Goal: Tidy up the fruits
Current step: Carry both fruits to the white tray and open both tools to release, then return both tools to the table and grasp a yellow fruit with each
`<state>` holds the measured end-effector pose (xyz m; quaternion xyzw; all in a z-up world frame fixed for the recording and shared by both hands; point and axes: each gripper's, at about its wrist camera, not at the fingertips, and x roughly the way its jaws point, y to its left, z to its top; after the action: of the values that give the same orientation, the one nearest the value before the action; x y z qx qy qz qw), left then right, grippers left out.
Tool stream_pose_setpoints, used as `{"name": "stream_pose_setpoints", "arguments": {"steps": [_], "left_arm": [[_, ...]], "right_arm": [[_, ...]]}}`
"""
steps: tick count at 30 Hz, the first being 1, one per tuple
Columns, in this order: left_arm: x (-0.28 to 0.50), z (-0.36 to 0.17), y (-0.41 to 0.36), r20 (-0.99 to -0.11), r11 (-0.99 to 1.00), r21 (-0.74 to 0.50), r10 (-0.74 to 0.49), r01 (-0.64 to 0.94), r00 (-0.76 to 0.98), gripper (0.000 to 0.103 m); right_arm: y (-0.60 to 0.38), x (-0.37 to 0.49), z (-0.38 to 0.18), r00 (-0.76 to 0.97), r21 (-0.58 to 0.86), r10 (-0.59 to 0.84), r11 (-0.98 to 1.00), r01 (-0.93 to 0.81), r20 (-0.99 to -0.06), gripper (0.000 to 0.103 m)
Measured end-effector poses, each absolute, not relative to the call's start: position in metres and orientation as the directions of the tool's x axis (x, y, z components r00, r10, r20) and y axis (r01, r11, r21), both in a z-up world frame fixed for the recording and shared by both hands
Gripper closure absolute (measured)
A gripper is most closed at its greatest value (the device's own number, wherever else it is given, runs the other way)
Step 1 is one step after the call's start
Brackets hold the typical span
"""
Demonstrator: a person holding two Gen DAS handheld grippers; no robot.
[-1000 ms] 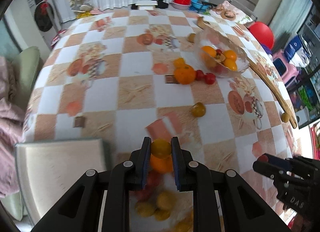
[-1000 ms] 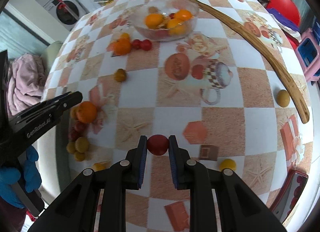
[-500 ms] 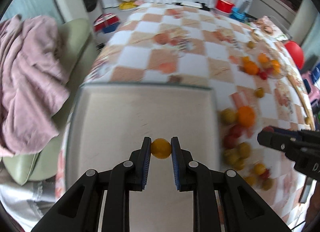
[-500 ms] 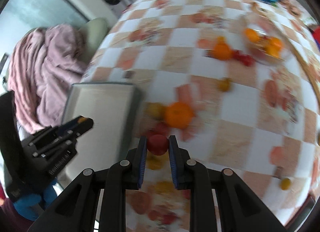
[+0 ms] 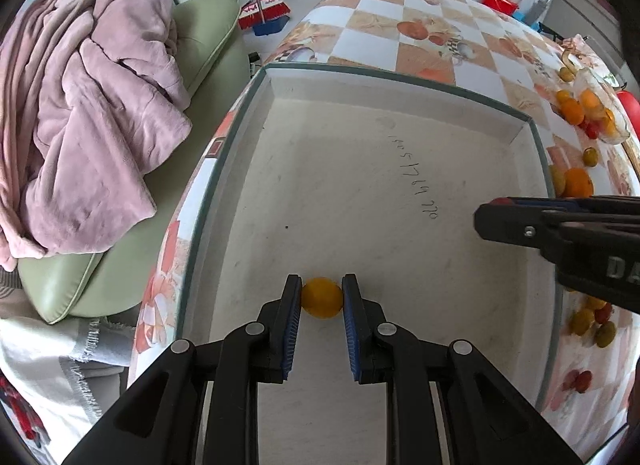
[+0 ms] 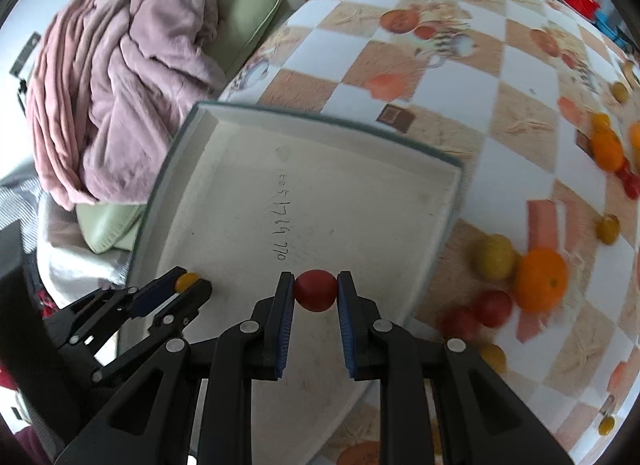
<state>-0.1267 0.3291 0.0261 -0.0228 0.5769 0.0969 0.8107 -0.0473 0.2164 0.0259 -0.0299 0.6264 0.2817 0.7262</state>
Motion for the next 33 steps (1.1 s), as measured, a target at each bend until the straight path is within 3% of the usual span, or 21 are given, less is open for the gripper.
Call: {"name": "stream_pose_setpoints", "arguments": {"steps": [4,6,7,8,9,18,33], "left_arm": [[-0.129,0.025,0.329,-0.936,0.982,0.084,0.136,-0.17,0.325,0.081],[-0.129,0.025,0.329,-0.935,0.982,0.09,0.14,-0.165,0.324,0.078],[-0.129,0.025,0.329,-0.934,0.981,0.101,0.152,-0.167,0.324,0.058],[-0.13,0.025,0.33,-0.931,0.979,0.11,0.162,-0.17,0.326,0.026],[-0.132,0.028,0.33,-0.922,0.977,0.12,0.176,-0.176,0.344,0.02],[-0.131,0.035,0.318,-0.92,0.982,0.148,0.18,-0.117,0.348,0.02],[-0.072,0.081,0.208,-0.901,0.989,0.066,0.001,0.134,0.434,0.02]], "right_arm": [[0.222,-0.047,0.019,0.041,0.295,0.351,0.84,-0.456,-0.935,0.079],[0.223,-0.047,0.017,0.036,0.298,0.353,0.836,-0.46,-0.935,0.073],[0.224,-0.047,0.018,0.033,0.302,0.356,0.834,-0.463,-0.934,0.067],[0.226,-0.047,0.018,0.035,0.301,0.357,0.833,-0.464,-0.933,0.051],[0.226,-0.047,0.02,0.046,0.295,0.355,0.836,-0.462,-0.934,0.039],[0.199,-0.048,0.059,0.138,0.343,0.435,0.837,-0.427,-0.89,0.028],[0.018,-0.071,0.068,0.273,0.258,0.267,0.964,-0.071,-0.924,0.028]]}}
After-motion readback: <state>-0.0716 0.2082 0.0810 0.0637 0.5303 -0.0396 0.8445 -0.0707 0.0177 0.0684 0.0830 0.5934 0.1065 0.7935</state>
